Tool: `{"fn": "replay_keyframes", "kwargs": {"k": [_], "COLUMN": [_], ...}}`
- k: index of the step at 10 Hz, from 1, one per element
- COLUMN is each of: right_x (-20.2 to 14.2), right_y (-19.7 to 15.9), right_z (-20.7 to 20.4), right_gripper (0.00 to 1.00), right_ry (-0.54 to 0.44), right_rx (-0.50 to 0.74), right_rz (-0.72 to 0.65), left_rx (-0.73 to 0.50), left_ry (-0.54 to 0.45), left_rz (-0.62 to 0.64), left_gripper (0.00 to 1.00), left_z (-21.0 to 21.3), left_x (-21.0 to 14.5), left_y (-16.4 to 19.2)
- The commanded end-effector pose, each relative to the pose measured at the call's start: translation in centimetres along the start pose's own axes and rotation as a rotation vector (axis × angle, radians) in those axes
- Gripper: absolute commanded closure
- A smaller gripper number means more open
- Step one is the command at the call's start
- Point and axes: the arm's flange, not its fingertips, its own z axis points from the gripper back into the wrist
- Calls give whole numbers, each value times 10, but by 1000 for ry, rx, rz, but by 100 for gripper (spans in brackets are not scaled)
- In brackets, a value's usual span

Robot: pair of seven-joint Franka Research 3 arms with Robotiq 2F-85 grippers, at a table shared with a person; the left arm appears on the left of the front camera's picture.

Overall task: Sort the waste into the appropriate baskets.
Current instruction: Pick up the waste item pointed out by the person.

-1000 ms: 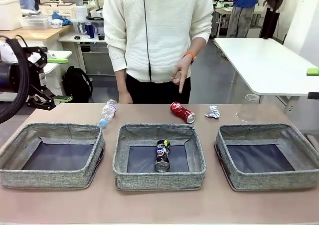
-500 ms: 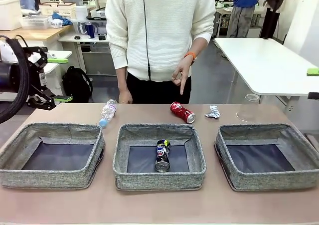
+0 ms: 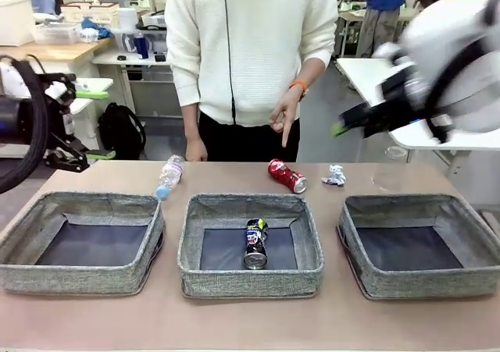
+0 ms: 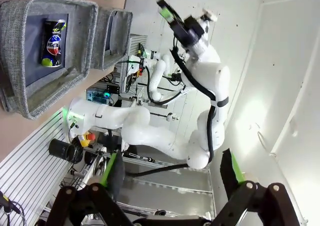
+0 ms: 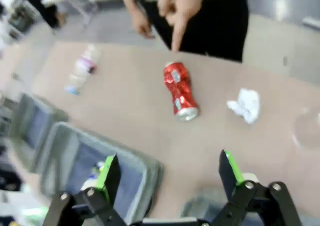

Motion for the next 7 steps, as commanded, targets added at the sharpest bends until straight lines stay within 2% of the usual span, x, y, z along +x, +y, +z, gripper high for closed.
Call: {"fn": "replay_keyframes", "kwargs": {"k": [1, 2, 3, 4, 5, 7], "right_x": [16, 11, 4, 1, -4, 17], "right_y": [-13, -26, 16, 3, -9, -15], "right_z": [-47, -7, -44, -57, -47, -77], "right_gripper": [0, 0, 0, 0, 0, 0], "right_ry": [108, 130, 42, 86, 159, 239], "right_rx": [-350, -333, -67, -149, -196, -60], "right_rz": [384, 296, 145, 260, 150, 186], "left_rx": [-21, -21, -21, -21, -21, -21], "left_ry": [-2, -2, -2, -2, -2, -2], "left_rz": [-3, -3, -3, -3, -3, -3], "left_gripper": [0, 0, 0, 0, 0, 0], "left_z": [-1, -1, -1, -1, -1, -1], "left_x": [-2, -2, -2, -2, -2, -2], "left_y": [-3, -3, -3, -3, -3, -3]}}
